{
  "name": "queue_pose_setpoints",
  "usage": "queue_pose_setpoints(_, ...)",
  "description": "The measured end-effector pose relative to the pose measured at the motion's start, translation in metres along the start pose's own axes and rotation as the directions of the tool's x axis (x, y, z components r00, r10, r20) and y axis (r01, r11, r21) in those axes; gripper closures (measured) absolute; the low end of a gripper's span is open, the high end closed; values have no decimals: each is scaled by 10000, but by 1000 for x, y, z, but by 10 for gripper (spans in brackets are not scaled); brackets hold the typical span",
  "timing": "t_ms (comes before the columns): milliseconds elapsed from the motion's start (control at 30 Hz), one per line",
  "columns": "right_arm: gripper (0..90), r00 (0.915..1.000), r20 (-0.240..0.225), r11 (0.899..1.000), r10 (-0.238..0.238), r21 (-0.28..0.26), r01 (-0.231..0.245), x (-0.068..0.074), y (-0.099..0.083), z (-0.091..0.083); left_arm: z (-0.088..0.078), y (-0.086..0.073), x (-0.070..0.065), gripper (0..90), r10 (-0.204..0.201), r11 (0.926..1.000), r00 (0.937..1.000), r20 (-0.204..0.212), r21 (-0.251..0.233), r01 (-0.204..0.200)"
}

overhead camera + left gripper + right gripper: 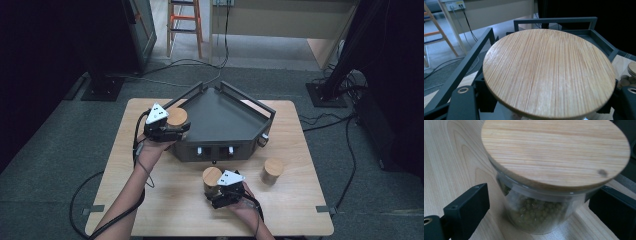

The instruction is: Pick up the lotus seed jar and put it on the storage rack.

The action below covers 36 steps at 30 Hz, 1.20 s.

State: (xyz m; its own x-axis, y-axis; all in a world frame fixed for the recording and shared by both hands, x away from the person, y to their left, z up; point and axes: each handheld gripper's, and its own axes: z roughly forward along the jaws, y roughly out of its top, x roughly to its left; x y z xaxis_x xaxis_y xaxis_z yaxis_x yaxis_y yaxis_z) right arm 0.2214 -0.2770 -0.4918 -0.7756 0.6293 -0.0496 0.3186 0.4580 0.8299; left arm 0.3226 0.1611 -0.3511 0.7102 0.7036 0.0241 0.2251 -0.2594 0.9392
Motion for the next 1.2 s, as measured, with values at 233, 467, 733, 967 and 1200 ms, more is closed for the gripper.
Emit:
queue_pose_setpoints(233, 30, 10000, -4, 10000, 38, -16, -38, -1, 0, 0, 10, -2, 0, 252, 275, 9996, 9996, -60, -45, -275)
queue_pose_setpoints(467, 29, 10000, 11, 10000, 24, 2, -24, 0, 0, 0, 19, 0, 3, 252, 292, 9995, 9996, 7, 118, -292)
queue_pose_setpoints(733, 29, 10000, 18, 10000, 29, 0, -29, 0, 0, 0, 30, -5, 3, 252, 203, 9995, 9997, -166, 238, -199)
queue_pose_setpoints(967, 29, 10000, 19, 9999, 97, -57, -97, -1, -1, 0, 37, -6, 1, 252, 185, 9995, 9994, -301, 263, -177)
queue_pose_setpoints(1200, 29, 10000, 7, 9999, 94, -69, -94, -1, -1, -1, 42, -9, 6, 252, -11, 9994, 9994, -356, 345, 23)
